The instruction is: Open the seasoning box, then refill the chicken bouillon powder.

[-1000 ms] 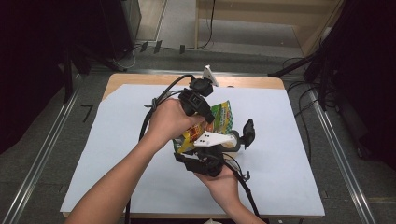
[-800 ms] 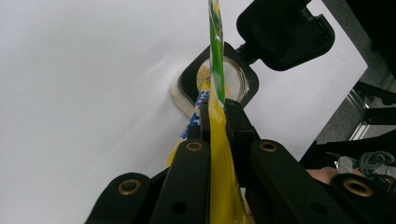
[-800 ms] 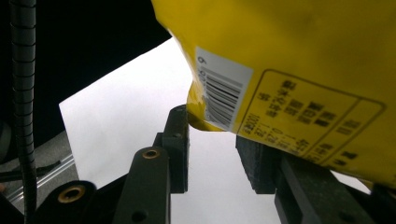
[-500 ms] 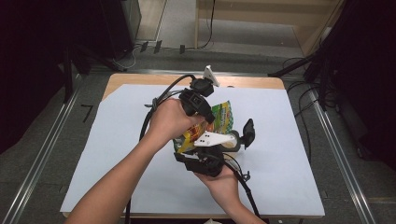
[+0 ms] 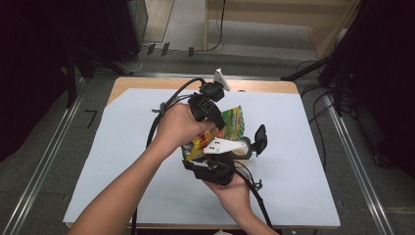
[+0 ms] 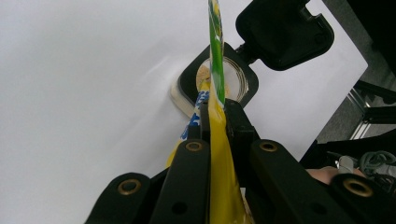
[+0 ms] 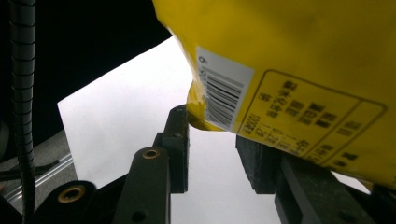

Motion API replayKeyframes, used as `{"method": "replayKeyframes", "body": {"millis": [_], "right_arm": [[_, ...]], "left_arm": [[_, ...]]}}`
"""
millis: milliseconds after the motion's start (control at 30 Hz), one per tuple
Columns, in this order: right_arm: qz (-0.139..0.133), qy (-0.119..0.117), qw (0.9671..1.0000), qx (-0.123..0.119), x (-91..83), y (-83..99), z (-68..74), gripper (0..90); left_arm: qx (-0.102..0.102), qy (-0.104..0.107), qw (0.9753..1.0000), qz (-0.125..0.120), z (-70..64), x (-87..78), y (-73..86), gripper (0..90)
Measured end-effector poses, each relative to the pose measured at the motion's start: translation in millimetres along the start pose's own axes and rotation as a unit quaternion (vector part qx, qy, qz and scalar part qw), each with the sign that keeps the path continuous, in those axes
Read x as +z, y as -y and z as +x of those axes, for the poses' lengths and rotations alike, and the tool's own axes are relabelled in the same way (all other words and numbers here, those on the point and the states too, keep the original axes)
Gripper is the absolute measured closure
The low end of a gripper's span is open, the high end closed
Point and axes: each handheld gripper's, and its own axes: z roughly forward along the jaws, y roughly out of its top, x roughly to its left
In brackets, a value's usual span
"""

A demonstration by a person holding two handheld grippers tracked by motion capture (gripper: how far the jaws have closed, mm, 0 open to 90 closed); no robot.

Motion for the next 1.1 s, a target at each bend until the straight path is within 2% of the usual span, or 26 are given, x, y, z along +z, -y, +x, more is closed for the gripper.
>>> {"method": "replayKeyframes", "body": {"millis": [1100], "right_arm": [[-0.001,0.007,1.0000,-0.002,-1.4,-0.1,-0.4,66.5]], "left_arm": [[0.005,0.002,1.0000,-0.006,-1.8,0.8,-1.5,89.3]]}}
